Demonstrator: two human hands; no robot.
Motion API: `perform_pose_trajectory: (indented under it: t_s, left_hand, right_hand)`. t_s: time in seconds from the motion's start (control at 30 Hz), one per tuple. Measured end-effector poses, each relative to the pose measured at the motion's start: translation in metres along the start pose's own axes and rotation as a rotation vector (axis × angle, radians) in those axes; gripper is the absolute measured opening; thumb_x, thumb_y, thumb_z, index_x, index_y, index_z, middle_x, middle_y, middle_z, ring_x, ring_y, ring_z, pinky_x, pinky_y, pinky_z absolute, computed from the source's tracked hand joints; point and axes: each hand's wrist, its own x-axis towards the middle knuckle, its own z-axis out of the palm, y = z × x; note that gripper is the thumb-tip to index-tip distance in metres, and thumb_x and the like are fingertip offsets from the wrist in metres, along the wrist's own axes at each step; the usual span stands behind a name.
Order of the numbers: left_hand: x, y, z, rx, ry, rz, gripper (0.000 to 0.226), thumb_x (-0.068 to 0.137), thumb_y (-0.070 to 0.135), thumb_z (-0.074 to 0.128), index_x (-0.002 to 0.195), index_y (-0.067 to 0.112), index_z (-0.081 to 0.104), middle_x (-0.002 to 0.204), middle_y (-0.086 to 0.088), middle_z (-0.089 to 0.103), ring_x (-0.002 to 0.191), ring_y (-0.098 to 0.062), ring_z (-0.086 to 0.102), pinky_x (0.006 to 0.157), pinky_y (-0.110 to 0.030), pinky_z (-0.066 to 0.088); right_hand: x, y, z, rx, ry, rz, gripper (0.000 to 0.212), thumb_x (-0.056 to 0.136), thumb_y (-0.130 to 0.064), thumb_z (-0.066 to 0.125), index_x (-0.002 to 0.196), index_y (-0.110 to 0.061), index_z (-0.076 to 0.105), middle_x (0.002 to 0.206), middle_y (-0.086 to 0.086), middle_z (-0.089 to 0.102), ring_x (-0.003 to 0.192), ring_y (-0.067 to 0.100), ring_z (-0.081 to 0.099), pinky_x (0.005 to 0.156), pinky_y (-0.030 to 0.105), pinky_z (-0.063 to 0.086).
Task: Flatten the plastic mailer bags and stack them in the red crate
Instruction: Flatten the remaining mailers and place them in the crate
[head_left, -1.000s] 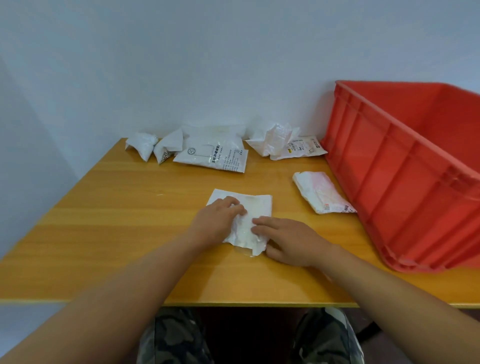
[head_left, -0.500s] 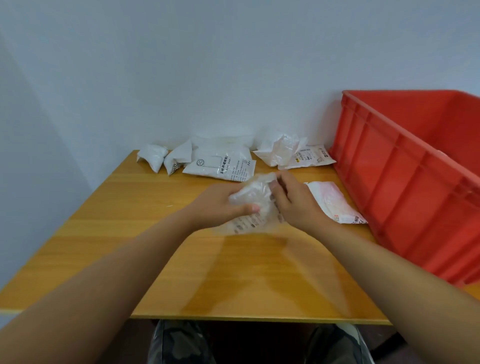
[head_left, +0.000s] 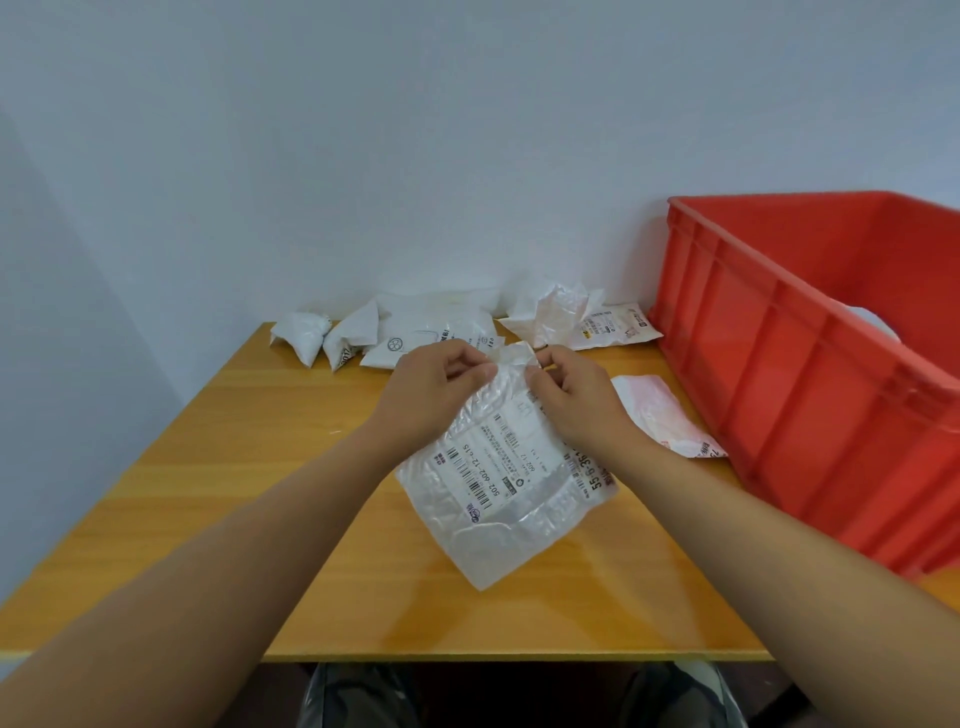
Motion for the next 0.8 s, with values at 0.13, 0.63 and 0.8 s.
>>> perform_pose_trajectory:
  t_s: [0.13, 0.63, 0.8]
  left_hand:
    - [-0.001, 0.002, 0.007, 0.183, 0.078, 0.114, 0.013, 0.096, 0.025, 0.062, 0.088, 0.015, 0.067, 0.074, 0.001, 0.069, 0.070, -0.011, 0.059, 0.063, -0.024, 0.043]
    - [0.000, 0.032, 0.006, -0.135, -0.052, 0.030, 0.018, 0.102, 0.040, 0.047, 0.092, 0.025, 0.049, 0.079, 0.005, 0.064, 0.064, -0.011, 0.054, 0.063, -0.024, 0.043]
    - [0.019, 0.044, -0.003, -0.428, -0.197, -0.253, 0.011, 0.099, 0.027, 0.058, 0.097, 0.022, 0.068, 0.093, 0.002, 0.073, 0.085, -0.016, 0.067, 0.075, -0.029, 0.053]
  right_hand:
    - [0.001, -0.002, -0.001, -0.041, 0.002, -0.003, 0.013, 0.099, -0.024, 0.055, 0.092, -0.019, 0.063, 0.067, -0.008, 0.062, 0.054, 0.002, 0.048, 0.054, 0.021, 0.034]
    - [0.014, -0.013, -0.033, -0.137, 0.051, -0.056, 0.016, 0.100, -0.020, 0.053, 0.085, -0.017, 0.058, 0.055, -0.011, 0.056, 0.045, 0.001, 0.046, 0.048, 0.014, 0.031]
    - [0.014, -0.021, -0.048, -0.123, -0.007, -0.114, 0.015, 0.101, -0.021, 0.053, 0.088, -0.016, 0.059, 0.058, -0.002, 0.053, 0.041, 0.005, 0.039, 0.045, 0.016, 0.027]
